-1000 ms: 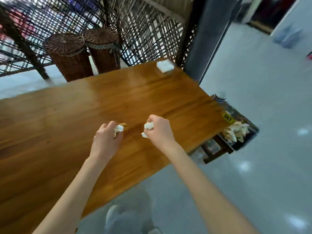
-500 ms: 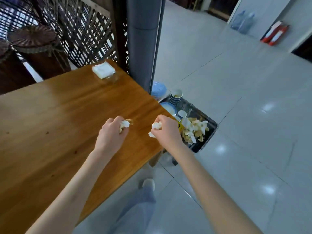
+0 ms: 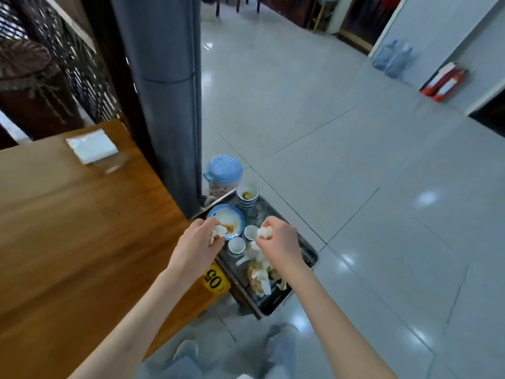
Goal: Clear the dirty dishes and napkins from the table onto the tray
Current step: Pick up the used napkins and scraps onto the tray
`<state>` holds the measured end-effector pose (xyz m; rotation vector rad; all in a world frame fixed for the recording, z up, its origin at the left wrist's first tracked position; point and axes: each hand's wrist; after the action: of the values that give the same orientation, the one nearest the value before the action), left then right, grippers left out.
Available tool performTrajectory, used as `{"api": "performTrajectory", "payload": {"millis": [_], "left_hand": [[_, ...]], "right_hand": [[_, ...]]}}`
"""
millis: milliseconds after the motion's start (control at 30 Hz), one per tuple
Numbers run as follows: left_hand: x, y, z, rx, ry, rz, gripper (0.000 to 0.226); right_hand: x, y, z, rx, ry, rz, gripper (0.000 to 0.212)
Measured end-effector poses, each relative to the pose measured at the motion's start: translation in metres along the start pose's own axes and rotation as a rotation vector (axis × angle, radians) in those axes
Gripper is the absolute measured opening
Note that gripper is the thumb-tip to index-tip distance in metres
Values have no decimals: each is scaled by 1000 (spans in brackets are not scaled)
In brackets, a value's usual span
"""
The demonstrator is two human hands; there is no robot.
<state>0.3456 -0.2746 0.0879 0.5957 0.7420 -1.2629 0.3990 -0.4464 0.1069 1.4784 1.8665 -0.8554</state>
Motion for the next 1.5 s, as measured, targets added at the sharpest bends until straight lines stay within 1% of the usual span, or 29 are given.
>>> {"api": "performTrajectory", "payload": {"millis": [100, 200, 333, 433, 533, 667, 733, 767, 867, 933, 1033, 1133, 1267, 1500], "left_hand": [[51, 18, 25, -50, -17, 11, 20], [102, 30, 55, -156, -63, 47, 19], [165, 47, 86, -282, -119, 82, 22], [207, 56, 97, -386, -95, 9, 26], [248, 60, 95, -480, -108, -19, 27], [296, 61, 80, -584, -170, -23, 27], [317, 65, 70, -636, -198, -8, 27], [327, 67, 65, -658, -210, 2, 28], [353, 71, 51, -707, -269, 36, 38], [367, 73, 45, -722, -312, 70, 44], [381, 78, 37, -757, -331, 104, 55], [389, 80, 33, -755, -335, 119, 60], [386, 78, 31, -752, -346, 146, 59], [351, 70, 53, -772, -312, 160, 52]], "right_hand": [[-23, 39, 48, -34, -45, -51, 7], [-44, 77, 94, -67, -76, -123, 8], [-54, 118, 146, -128, -105, -227, 8], [-41, 135, 182, -136, -102, -300, 7], [-20, 142, 216, -149, -90, -368, 7], [11, 151, 261, -101, -77, -430, 8], [29, 159, 280, -75, -83, -437, 6], [38, 163, 288, -68, -82, -436, 9], [61, 172, 305, -56, -48, -420, 11], [72, 175, 315, -54, -19, -408, 13], [82, 180, 324, -70, -7, -414, 26], [85, 184, 330, -58, 29, -450, 35], [84, 188, 331, -45, 85, -491, 45], [54, 185, 307, -85, 48, -566, 47]]}}
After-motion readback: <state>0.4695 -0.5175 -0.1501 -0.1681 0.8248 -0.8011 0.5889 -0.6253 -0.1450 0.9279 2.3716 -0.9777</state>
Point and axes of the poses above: each hand's wrist, its own y-axis towards the middle knuckle, its own x-axis out of the palm, z = x × y, and after that the axes turned 2 degrees about z, right-handed
